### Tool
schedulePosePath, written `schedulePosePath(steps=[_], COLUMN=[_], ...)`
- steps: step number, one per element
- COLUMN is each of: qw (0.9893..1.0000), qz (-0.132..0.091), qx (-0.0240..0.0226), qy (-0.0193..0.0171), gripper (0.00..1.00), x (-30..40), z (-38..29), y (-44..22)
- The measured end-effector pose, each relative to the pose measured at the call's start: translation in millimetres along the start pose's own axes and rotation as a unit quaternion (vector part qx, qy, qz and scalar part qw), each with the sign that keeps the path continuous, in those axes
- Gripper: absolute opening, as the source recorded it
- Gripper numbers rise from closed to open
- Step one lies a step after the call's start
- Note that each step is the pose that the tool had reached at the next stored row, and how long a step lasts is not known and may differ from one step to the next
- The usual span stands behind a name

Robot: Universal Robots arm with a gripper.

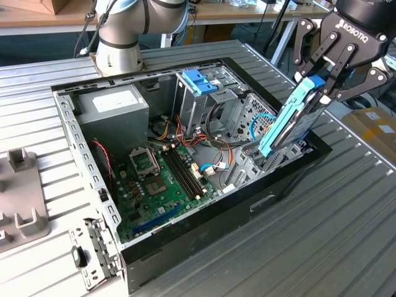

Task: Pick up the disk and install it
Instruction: 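Insert the disk into the insertion slot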

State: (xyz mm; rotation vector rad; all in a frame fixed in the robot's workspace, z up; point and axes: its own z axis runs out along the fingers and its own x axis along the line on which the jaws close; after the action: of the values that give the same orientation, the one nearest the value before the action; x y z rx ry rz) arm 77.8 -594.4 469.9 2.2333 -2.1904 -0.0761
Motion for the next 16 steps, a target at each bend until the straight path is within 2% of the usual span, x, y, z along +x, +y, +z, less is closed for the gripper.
schedulePosePath(steps=[7,16], qw=[1.0000,1.0000], qz=[0.000,0.000], qx=[0.0000,0.0000], qy=[0.0001,0.0000], gripper=[0.37,0.37], x=[-0.2,-6.5], z=[4.7,11.0], y=[0.7,0.4])
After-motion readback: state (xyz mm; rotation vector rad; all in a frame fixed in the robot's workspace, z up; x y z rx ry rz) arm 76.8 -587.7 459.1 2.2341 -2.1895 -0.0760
